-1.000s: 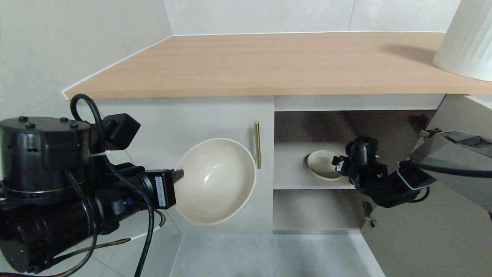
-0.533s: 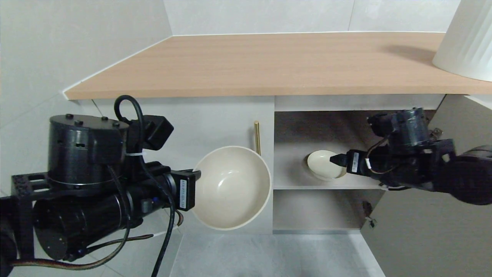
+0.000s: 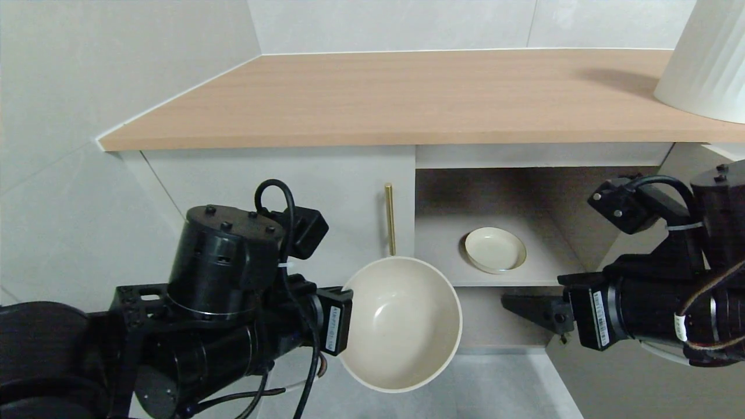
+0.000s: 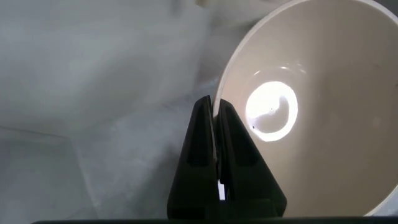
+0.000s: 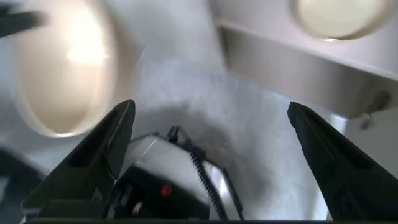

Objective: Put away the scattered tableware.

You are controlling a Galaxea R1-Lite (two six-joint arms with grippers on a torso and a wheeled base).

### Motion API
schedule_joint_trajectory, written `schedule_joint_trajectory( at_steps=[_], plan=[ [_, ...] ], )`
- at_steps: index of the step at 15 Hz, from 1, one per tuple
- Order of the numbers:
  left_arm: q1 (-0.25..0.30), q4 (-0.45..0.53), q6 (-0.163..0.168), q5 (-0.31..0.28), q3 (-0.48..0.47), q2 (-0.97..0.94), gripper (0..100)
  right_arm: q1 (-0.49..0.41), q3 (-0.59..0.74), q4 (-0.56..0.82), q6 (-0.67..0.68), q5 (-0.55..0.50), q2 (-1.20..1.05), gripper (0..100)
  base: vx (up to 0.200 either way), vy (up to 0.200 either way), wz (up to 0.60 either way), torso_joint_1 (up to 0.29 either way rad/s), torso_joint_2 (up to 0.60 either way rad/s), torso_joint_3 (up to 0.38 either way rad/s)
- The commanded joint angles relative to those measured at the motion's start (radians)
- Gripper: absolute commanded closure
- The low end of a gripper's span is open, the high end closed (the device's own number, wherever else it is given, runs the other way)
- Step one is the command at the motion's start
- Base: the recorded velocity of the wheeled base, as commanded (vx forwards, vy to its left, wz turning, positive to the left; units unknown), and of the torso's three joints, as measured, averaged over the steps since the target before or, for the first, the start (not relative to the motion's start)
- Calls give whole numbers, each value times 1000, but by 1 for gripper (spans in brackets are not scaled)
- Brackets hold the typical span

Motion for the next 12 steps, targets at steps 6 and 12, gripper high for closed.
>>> schedule_joint_trajectory(
  at_steps=[6,12],
  plan=[
    [-82,-1,-9,1,-5,41,100,74,21,-4,4,1,65,0,0,0,0,0,0,0],
    [-113,-1,-11,9,3,73,100,81,17,-43,27,-45,172,0,0,0,0,0,0,0]
  ],
)
